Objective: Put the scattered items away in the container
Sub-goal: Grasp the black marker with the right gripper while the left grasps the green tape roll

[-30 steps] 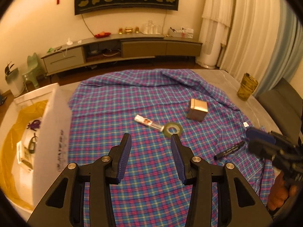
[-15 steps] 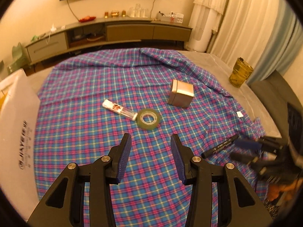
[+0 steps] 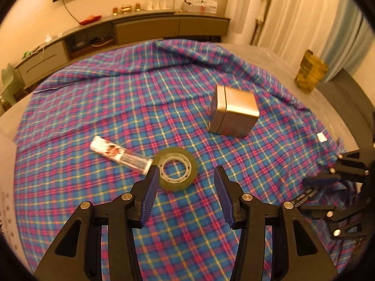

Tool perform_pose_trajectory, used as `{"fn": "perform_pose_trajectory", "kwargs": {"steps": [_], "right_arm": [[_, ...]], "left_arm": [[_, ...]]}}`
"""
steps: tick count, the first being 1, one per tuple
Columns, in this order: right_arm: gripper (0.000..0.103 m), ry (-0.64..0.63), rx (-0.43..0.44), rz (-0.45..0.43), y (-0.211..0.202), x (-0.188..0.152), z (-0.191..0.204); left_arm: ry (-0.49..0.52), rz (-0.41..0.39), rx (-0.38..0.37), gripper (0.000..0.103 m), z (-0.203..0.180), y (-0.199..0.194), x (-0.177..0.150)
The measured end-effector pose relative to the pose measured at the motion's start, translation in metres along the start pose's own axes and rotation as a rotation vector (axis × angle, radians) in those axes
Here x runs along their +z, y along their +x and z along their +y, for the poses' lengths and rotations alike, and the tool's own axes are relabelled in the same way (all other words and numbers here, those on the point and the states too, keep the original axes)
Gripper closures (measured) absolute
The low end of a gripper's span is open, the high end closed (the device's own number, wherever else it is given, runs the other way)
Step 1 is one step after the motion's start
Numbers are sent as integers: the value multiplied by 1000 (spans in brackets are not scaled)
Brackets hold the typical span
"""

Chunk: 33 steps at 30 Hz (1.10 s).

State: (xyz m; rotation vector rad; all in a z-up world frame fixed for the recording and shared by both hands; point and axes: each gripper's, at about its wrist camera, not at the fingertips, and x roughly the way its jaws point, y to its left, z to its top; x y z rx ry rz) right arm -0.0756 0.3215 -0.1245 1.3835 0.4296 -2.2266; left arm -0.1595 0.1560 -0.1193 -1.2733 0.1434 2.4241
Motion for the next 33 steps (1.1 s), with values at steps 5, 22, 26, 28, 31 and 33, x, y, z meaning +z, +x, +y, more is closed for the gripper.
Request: {"fn": "perform_pose_trajectory", "kwargs": {"steps": [5,22,26,28,31,33], "right_arm": [[76,-39,-15,8,-4,-3,8],[76,5,-16,19,-9,-8,19],[86,0,-33,3,-15,-8,22],[88,14,-18,-16,-21,-5,20],[89,37,6,-45,-32,-4,19],[89,54,22,-56,-35,-4,16]], "left_arm": [[10,-38,-39,52,2,6,-2],[102,18,3,86,-10,26,9],[105,15,28,88,-10,25,7],[95,11,29,89,-11,22,7],[71,-3,22,90,-9,13,8],[30,-5,-7,90,-3,8,10]]}}
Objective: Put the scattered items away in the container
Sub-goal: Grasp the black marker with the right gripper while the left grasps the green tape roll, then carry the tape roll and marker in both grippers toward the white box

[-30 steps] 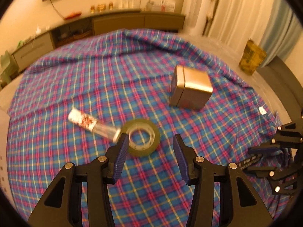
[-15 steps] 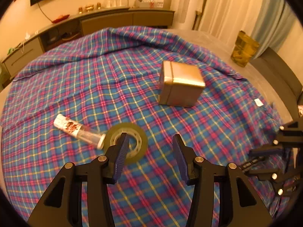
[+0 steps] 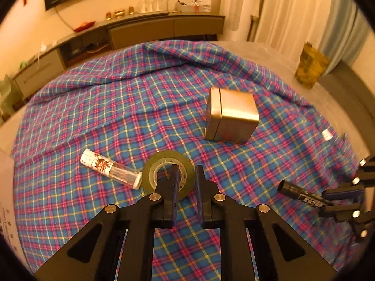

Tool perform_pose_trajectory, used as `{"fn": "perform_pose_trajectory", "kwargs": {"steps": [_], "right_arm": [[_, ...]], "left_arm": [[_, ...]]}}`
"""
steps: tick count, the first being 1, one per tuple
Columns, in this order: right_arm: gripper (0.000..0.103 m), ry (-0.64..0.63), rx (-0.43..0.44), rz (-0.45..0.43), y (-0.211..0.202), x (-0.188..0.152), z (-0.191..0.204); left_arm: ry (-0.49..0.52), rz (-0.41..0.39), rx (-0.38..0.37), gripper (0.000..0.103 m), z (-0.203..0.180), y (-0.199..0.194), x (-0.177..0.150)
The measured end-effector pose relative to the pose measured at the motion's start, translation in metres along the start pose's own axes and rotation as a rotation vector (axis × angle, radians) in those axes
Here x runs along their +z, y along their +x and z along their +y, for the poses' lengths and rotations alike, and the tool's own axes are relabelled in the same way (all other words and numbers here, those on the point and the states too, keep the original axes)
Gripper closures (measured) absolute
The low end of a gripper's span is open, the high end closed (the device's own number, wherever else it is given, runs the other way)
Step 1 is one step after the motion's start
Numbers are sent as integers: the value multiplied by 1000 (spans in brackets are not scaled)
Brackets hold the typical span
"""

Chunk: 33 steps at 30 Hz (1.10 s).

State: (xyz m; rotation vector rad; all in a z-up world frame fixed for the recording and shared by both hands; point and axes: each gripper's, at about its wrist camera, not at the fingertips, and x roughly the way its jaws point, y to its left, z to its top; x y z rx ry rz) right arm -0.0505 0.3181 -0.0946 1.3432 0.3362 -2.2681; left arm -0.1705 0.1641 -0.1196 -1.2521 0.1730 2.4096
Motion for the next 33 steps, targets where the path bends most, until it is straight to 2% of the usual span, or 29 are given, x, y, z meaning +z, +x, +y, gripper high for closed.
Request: {"fn": "perform_pose_trajectory", "kwargs": {"steps": [6,9,16,20,27,33], "right_arm": [[89,72,56,-18,-2,1,-12],[89,95,74,-26,-5,-2,-14],[89,154,139,-61,-2,8,-24],[89,156,143,-68,-2,9,-22],[88,158,174,-104,-12,16,-10],[88,141,204,-138,-19,25,12]], "left_arm": [[-154,4,-90,90,26,-5,1],[-195,3,-104,90,33,-9,1],[-187,-39,-90,90,29,-34,-1],[-164,-59,-91,90,21,-50,-4],[-151,-88,-97,90,17,-84,-18],[-142,-148,-108,90,19,-126,-29]]}}
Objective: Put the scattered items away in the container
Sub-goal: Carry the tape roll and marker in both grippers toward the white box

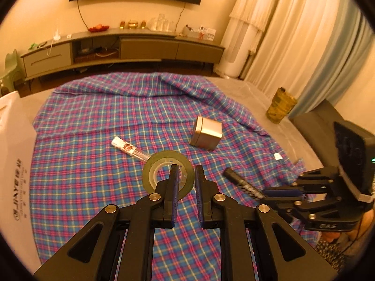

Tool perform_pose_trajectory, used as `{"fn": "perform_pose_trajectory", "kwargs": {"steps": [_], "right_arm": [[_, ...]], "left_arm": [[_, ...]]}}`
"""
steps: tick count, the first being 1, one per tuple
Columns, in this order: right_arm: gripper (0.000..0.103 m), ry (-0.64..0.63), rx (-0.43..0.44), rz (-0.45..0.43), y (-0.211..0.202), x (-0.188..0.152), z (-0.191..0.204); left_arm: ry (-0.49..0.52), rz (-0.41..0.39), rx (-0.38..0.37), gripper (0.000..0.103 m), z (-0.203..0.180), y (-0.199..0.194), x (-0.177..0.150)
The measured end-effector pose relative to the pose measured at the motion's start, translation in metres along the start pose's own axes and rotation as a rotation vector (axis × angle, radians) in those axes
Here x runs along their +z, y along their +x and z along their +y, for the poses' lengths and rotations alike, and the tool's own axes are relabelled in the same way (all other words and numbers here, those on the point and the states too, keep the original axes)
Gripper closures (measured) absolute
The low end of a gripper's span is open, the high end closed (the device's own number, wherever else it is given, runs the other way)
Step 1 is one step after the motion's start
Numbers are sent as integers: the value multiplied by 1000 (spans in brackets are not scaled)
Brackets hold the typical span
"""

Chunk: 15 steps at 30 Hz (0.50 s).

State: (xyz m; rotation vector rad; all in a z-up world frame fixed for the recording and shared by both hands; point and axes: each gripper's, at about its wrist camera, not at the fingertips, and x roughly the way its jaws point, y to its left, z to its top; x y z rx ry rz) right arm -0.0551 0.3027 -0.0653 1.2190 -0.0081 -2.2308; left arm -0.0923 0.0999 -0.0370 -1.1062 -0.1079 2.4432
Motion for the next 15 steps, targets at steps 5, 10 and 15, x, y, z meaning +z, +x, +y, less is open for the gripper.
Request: {"fn": "perform_pose_trajectory", "kwargs": {"steps": [5,10,15], "right_arm": [[88,0,23,-17,3,4,20],[88,5,50,-39,7,10,40],[88,13,68,-67,11,17,55]], "left_arm": [[5,-44,-10,90,6,-31,-1],[-3,-89,-12,90,18,-60,-2],[-32,-140,-7,90,33,-90,-7]]}}
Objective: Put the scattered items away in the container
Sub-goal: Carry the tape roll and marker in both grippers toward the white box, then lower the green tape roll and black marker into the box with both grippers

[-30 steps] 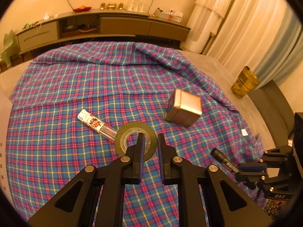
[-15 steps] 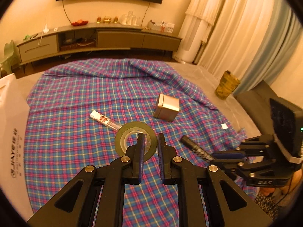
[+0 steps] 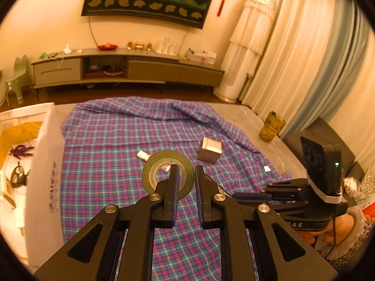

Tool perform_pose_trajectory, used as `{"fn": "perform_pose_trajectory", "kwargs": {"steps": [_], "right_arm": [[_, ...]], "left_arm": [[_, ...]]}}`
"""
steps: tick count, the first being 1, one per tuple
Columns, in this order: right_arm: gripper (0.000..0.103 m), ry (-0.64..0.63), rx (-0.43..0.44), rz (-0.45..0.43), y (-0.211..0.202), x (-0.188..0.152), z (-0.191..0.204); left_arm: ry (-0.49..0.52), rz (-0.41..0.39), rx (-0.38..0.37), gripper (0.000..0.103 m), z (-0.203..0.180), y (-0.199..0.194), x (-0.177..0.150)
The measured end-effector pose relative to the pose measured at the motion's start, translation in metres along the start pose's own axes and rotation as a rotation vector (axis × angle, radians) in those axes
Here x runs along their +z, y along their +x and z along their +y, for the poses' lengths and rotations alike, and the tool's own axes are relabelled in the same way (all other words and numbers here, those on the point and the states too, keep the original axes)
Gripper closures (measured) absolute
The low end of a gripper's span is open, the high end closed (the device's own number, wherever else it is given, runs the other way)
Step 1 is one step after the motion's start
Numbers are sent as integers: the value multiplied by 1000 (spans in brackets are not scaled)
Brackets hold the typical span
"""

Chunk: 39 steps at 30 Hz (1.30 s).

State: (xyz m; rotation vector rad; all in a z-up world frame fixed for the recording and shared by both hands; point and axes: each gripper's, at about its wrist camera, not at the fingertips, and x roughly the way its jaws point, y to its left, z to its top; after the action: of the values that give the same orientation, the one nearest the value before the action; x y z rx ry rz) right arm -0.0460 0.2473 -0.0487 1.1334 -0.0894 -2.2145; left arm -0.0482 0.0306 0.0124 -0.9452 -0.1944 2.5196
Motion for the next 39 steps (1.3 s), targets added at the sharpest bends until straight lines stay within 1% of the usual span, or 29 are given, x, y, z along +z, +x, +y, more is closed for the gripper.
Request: {"fn": "perform_pose_trajectory", "kwargs": {"steps": [6,13,19,24,27,32,35,39], "right_arm": [[88,-3,3,-32,9,10,15],[88,-8,8,-64,21,18,34],[88,-12,12,-104,28,22,51],[88,-13,18,-116,32,25,60],[88,-23,23,-116,35,26,70],[88,-36,37,-125,40,27,92],[88,-57,26,-136,42,28,104],[88,-55,26,-133,48,32,116]], "left_arm": [[-29,-42,5,90,19,-22,0],[-51,-69,4,90,38,-35,0],[-61,-114,1,90,49,-50,3],[-72,-105,13,90,62,-50,1],[-86,-113,17,90,71,-56,0],[-128,-143,31,90,91,-70,4],[-157,-162,42,90,103,-78,6],[-206,-178,53,90,121,-88,6]]}}
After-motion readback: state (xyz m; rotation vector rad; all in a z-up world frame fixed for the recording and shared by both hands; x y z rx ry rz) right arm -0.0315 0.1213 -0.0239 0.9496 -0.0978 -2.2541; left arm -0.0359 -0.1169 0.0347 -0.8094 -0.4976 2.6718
